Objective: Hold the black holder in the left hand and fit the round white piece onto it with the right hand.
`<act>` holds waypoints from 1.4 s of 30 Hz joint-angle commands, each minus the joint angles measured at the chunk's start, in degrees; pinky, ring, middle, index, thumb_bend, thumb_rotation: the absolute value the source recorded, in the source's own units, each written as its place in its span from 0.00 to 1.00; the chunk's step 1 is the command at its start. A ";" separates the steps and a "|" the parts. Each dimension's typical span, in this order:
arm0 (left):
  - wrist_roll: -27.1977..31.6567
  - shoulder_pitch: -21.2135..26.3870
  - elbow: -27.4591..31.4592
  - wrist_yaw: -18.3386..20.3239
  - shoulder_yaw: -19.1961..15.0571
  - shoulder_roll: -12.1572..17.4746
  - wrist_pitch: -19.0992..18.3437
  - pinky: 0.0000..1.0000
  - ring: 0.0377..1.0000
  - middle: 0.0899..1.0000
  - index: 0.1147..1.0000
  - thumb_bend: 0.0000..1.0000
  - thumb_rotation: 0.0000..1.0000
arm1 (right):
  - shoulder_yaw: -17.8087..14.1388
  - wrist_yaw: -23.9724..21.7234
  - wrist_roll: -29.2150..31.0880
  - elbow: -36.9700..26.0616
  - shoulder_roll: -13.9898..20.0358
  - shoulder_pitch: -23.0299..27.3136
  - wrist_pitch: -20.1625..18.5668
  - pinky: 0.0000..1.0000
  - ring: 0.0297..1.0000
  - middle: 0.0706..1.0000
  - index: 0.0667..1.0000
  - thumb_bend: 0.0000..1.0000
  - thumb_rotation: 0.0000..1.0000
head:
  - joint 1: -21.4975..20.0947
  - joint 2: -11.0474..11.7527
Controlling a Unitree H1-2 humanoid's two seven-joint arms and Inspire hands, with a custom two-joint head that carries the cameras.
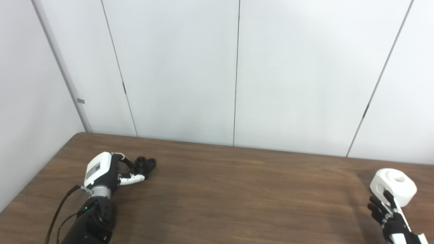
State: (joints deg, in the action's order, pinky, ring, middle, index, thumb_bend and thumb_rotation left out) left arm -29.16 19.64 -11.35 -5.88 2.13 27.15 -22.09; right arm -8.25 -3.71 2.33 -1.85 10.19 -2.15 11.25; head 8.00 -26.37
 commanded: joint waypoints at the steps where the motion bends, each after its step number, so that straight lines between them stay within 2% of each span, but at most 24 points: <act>1: 1.05 0.03 5.24 2.23 -0.58 0.09 -1.32 0.75 0.83 0.75 0.42 0.51 0.05 | 0.92 0.57 0.32 2.97 -2.14 -3.65 0.38 0.89 0.88 0.88 0.97 0.59 0.94 | -0.08 -0.24; 4: 1.57 -1.98 10.42 5.50 -0.24 -0.17 -3.46 0.79 0.87 0.76 0.42 0.51 0.05 | 0.99 0.64 0.21 2.90 -2.26 -3.53 0.40 0.90 0.88 0.88 0.97 0.59 0.94 | -0.33 -0.60; 6: 1.03 -3.20 13.21 7.40 0.47 -0.03 -4.06 0.78 0.87 0.77 0.42 0.51 0.05 | 1.04 0.66 0.07 2.94 -2.25 -3.49 0.54 0.89 0.88 0.88 0.97 0.59 0.93 | -0.49 -0.89; 8: 1.39 -4.44 15.75 9.15 0.93 -0.12 -4.16 0.81 0.87 0.75 0.42 0.51 0.05 | 1.10 0.83 -0.33 2.70 -2.24 -3.52 0.27 0.88 0.88 0.88 0.97 0.60 0.94 | -0.63 -1.15; 13: 0.53 -8.51 22.40 12.88 2.10 -2.26 -4.72 0.81 0.85 0.74 0.42 0.51 0.06 | 1.37 0.65 -0.49 1.86 -2.03 -3.63 -0.35 0.89 0.90 0.89 0.97 0.62 0.95 | -1.60 -2.38; 17: 0.58 -11.69 26.29 13.81 3.67 -3.41 -2.64 0.81 0.84 0.73 0.42 0.51 0.06 | 1.51 1.03 -1.17 0.58 -2.03 -3.58 -1.31 0.90 0.89 0.89 0.97 0.61 0.95 | -3.11 -4.46; 20: 0.48 -13.98 29.37 15.07 5.08 -4.31 -3.11 0.84 0.86 0.76 0.42 0.51 0.06 | 1.88 1.67 -2.61 -0.61 -2.26 -3.58 -1.57 0.91 0.89 0.88 0.97 0.59 0.97 | -4.27 -6.17; 23: 1.83 -16.45 31.79 16.26 6.20 -5.21 -2.02 0.84 0.87 0.77 0.42 0.51 0.05 | 2.16 1.77 -2.67 -2.56 -2.71 -3.66 -4.05 0.93 0.89 0.89 0.97 0.61 0.97 | -5.74 -8.22; 28: 2.36 -19.40 32.97 17.93 9.08 -6.34 0.54 0.85 0.88 0.78 0.42 0.51 0.05 | 2.54 2.07 -3.01 -5.10 -3.12 -3.53 -6.58 0.95 0.90 0.90 0.98 0.60 0.98 | -6.92 -10.42; 30: 1.37 -20.18 32.94 17.93 10.79 -6.76 1.95 0.85 0.88 0.78 0.42 0.51 0.05 | 2.56 1.89 -2.41 -6.24 -3.28 -3.44 -7.71 0.94 0.90 0.90 0.98 0.58 0.97 | -7.49 -11.95; 42: -2.60 -21.62 30.60 17.81 17.89 -7.59 10.70 0.82 0.89 0.78 0.42 0.51 0.05 | 2.42 2.11 -1.97 -9.95 -3.37 -2.93 -12.33 0.93 0.91 0.91 1.00 0.59 0.96 | -8.68 -16.43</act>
State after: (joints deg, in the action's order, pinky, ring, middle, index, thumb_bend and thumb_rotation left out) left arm -31.27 -0.60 20.56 9.96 18.48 19.31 -12.23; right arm -5.94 -1.54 -0.04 -10.18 6.71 -5.18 -0.45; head -0.61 -42.71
